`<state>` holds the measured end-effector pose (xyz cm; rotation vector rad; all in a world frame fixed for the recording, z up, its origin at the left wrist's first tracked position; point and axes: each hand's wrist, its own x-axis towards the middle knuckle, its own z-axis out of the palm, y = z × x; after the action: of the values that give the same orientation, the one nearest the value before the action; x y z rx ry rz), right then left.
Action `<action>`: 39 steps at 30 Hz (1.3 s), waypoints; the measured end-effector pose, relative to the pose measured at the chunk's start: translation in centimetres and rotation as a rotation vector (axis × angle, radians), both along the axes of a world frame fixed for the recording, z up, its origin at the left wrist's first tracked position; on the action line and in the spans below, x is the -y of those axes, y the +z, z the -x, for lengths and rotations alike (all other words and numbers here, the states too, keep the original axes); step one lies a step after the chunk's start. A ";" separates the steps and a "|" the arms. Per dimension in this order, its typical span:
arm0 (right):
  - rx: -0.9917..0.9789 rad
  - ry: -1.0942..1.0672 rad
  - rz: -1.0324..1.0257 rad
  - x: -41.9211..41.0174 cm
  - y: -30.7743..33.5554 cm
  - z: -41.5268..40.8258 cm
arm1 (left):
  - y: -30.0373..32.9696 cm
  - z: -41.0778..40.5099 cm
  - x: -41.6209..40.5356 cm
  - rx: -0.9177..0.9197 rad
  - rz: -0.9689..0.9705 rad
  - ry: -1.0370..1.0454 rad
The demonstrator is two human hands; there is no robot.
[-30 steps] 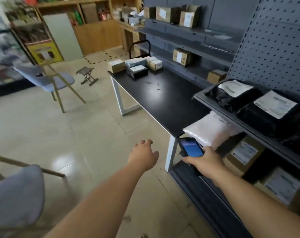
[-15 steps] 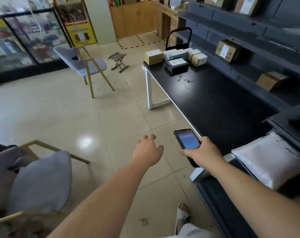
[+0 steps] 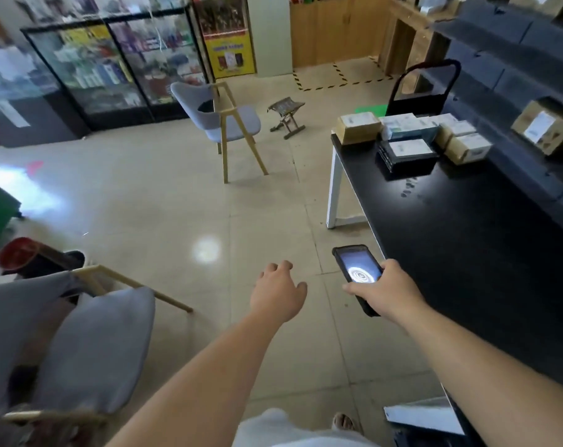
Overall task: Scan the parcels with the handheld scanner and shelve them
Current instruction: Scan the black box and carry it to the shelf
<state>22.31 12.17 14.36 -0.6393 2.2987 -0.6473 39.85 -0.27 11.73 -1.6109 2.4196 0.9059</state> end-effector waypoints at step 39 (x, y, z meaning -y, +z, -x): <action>0.036 -0.263 -0.025 39.0 -2.7 38.7 | -2.5 42.1 45.5 0.055 -0.050 -0.249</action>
<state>-16.42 -26.82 11.68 -0.3117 2.3740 -0.7429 -2.22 -45.74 9.23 -1.2640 2.4668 0.8589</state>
